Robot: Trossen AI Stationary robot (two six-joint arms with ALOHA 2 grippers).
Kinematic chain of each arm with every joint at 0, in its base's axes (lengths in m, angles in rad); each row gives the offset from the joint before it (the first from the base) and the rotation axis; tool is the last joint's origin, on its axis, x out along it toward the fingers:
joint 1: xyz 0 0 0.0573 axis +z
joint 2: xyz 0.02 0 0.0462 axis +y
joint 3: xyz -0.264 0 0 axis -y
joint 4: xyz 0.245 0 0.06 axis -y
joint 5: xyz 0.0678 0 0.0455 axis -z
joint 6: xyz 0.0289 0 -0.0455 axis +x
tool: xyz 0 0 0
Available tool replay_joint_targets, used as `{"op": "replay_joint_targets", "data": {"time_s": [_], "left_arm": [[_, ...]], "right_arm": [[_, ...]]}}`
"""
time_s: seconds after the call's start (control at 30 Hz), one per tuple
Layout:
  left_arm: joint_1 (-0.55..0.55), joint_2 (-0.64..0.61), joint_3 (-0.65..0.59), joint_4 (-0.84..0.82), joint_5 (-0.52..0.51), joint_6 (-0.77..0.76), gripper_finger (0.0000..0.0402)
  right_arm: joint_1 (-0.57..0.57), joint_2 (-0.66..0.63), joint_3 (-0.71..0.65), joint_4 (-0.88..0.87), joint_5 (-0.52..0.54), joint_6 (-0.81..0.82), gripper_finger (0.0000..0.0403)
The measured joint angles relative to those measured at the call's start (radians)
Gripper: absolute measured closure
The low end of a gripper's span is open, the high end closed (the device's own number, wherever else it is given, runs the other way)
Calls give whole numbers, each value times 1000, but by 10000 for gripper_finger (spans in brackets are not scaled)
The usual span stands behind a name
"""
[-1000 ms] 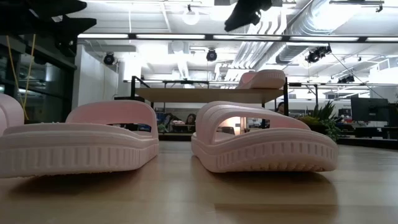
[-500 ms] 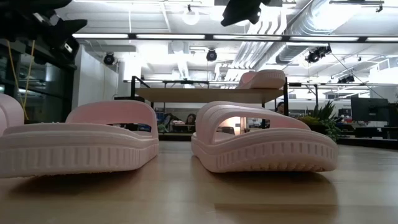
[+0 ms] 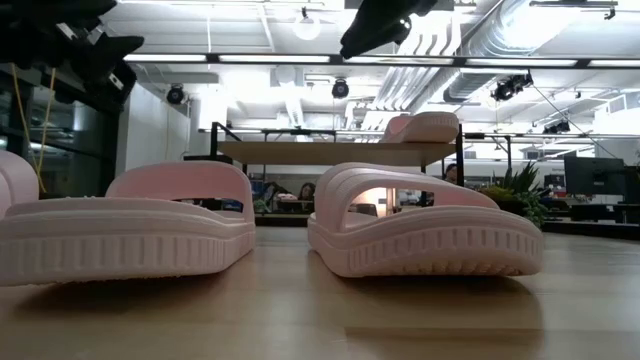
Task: Pick and place slides into the shelf
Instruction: Put the pink slide on the shelf
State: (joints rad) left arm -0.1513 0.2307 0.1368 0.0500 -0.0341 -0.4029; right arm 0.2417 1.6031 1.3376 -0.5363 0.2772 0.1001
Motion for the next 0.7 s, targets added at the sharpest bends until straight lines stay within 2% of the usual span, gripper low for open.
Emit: {"op": "replay_joint_targets", "data": {"time_s": [0.2,0.43,0.7], "left_arm": [[0,107,0,0,48,-45,231],[0,241,0,8,49,-57,231],[1,346,0,19,25,-76,231]], "right_arm": [[36,1,0,-4,19,3,279],[53,-1,0,-3,61,-30,279],[52,-1,0,-4,62,-29,279]]}}
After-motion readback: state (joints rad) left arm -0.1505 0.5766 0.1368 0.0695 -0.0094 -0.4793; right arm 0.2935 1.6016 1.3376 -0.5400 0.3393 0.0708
